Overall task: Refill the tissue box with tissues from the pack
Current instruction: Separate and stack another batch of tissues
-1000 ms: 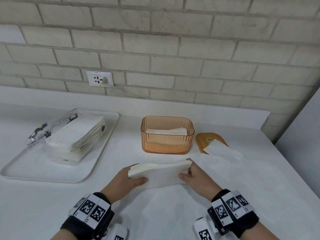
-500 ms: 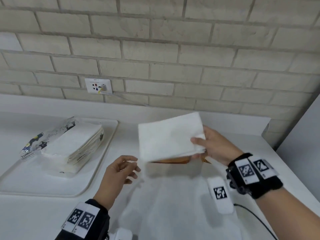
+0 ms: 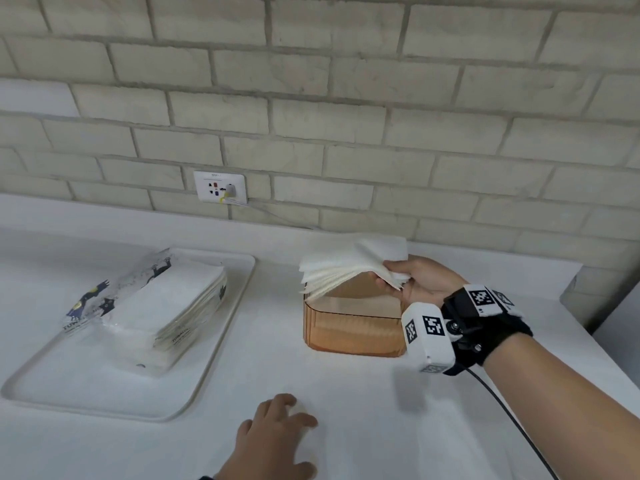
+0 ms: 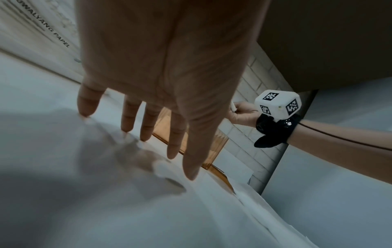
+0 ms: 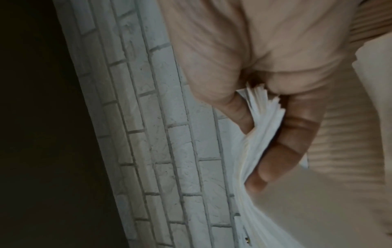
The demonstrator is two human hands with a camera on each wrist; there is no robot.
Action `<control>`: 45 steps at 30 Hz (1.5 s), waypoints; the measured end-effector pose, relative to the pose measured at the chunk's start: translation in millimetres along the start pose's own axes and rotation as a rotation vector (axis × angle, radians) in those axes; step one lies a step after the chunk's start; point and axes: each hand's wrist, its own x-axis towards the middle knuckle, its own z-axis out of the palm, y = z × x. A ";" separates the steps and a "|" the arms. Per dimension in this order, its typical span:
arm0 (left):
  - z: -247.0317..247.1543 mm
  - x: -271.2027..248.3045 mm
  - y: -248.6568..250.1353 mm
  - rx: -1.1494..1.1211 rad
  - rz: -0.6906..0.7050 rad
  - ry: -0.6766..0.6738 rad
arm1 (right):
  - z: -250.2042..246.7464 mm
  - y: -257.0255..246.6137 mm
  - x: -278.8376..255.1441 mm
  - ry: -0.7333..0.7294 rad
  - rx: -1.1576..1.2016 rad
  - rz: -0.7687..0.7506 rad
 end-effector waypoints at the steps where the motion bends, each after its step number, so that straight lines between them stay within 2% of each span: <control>1: 1.4 -0.3 -0.4 0.038 0.014 0.008 | -3.0 2.8 2.3 0.022 -0.054 0.036; 4: 4.4 0.6 -3.0 0.093 0.048 0.016 | -14.3 14.5 11.6 0.172 -0.402 0.152; 6: 4.6 2.4 -3.0 0.099 0.049 0.009 | -24.7 20.7 22.7 0.268 -0.657 0.176; 9: 4.5 4.3 -0.5 0.100 0.039 -0.009 | -14.0 17.6 27.2 0.275 -0.885 0.226; 12: 5.9 3.2 -2.2 0.107 0.049 -0.001 | 7.7 8.6 22.3 0.280 -1.300 0.329; 14: 6.8 2.7 -2.7 0.099 0.049 0.012 | 14.7 7.1 23.7 0.275 -1.483 0.365; 16: 7.9 2.5 -2.4 0.095 0.045 0.024 | 15.8 11.6 24.2 0.275 -1.632 0.348; 19: 9.0 2.9 -1.3 0.083 0.031 0.032 | 14.9 18.1 29.4 0.323 -1.695 0.190; 22: 8.6 3.3 -0.1 0.078 0.017 0.025 | 22.8 22.5 27.5 0.393 -1.911 0.070; 24: 7.7 3.2 0.8 0.081 0.004 0.012 | 25.3 26.6 31.8 0.335 -2.000 -0.011; 26: 7.0 3.0 1.4 0.083 -0.005 0.001 | 22.3 29.2 42.9 0.215 -1.986 0.078; 28: 6.6 3.2 1.1 0.085 -0.013 -0.005 | 16.5 31.5 57.2 0.131 -1.913 0.264; 30: 6.5 4.0 0.5 0.088 -0.021 -0.017 | 12.5 32.4 64.5 0.067 -1.870 0.329; 33: 6.8 5.2 0.8 0.098 -0.037 -0.054 | 6.0 35.7 68.2 0.013 -1.886 0.300; 35: 6.6 4.9 0.3 0.110 -0.043 -0.063 | 6.8 36.2 62.3 0.040 -1.857 0.292; 37: 9.1 3.8 -0.8 0.136 -0.041 -0.079 | 9.1 30.0 46.1 0.084 -1.816 0.204; 39: 16.0 1.5 1.3 0.176 -0.060 -0.118 | 10.9 18.9 18.2 0.129 -1.756 0.030; 41: 25.8 -2.6 7.5 0.226 -0.087 -0.174 | 10.7 8.7 -18.1 0.173 -1.596 -0.104; 43: 34.8 -7.2 14.9 0.273 -0.097 -0.217 | 3.4 3.2 -54.5 0.202 -1.442 -0.157; 45: 38.8 -11.7 20.8 0.299 -0.103 -0.243 | -11.3 5.9 -87.7 0.227 -1.362 -0.145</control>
